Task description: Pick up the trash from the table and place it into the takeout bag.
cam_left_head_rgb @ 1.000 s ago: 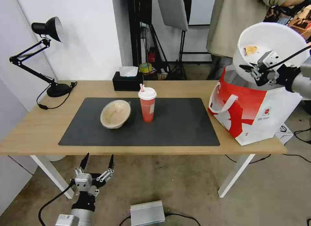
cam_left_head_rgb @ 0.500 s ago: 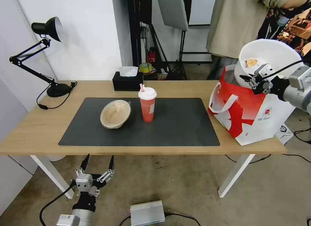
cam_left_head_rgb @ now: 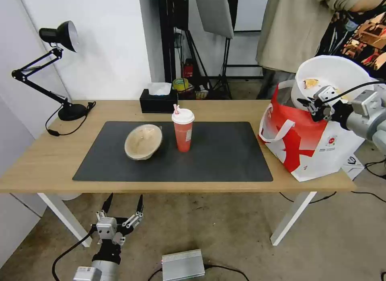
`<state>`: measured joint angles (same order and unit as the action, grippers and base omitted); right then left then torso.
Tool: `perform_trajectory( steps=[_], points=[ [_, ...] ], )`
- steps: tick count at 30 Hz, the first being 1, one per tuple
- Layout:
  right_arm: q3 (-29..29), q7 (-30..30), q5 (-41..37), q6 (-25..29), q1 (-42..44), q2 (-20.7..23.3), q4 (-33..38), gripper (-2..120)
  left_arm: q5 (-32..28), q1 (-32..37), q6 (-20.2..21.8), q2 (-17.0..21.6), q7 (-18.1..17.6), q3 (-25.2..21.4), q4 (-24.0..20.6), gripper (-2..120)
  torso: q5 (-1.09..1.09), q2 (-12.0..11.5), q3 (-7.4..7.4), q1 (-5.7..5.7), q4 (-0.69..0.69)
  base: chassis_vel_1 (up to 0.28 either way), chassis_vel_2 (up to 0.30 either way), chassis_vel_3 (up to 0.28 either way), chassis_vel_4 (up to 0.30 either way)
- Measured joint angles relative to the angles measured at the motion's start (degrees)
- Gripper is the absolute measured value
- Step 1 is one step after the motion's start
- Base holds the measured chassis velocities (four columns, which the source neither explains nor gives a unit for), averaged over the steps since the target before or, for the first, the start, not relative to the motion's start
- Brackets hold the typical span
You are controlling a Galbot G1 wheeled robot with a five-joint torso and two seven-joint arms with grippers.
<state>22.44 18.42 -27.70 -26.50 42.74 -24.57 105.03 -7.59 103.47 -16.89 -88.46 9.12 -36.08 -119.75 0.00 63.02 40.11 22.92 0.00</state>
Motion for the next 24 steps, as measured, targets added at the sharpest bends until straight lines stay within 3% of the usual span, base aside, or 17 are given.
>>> perform_trajectory(
  steps=[10, 18, 24],
  points=[
    [0.04, -0.26, 0.4, 0.0, 0.17, -0.3, -0.34, 0, 0.04, -0.16, -0.04, 0.12, 0.08, 0.04, 0.12, 100, 0.0, 0.0, 0.0, 0.0, 0.0, 0.0, 0.0, 0.0, 0.0],
    [0.31, -0.51, 0.17, 0.03, -0.09, -0.1, -0.35, 34, 0.04, -0.25, -0.19, 0.07, 0.13, 0.16, 0.12, 100, 0.0, 0.0, 0.0, 0.0, 0.0, 0.0, 0.0, 0.0, 0.0],
    [0.65, -0.5, -0.05, 0.08, -0.35, 0.31, -0.33, 51, 0.11, -0.3, -0.23, 0.01, 0.13, 0.38, 0.11, 100, 0.0, 0.0, 0.0, 0.0, 0.0, 0.0, 0.0, 0.0, 0.0]
  ],
)
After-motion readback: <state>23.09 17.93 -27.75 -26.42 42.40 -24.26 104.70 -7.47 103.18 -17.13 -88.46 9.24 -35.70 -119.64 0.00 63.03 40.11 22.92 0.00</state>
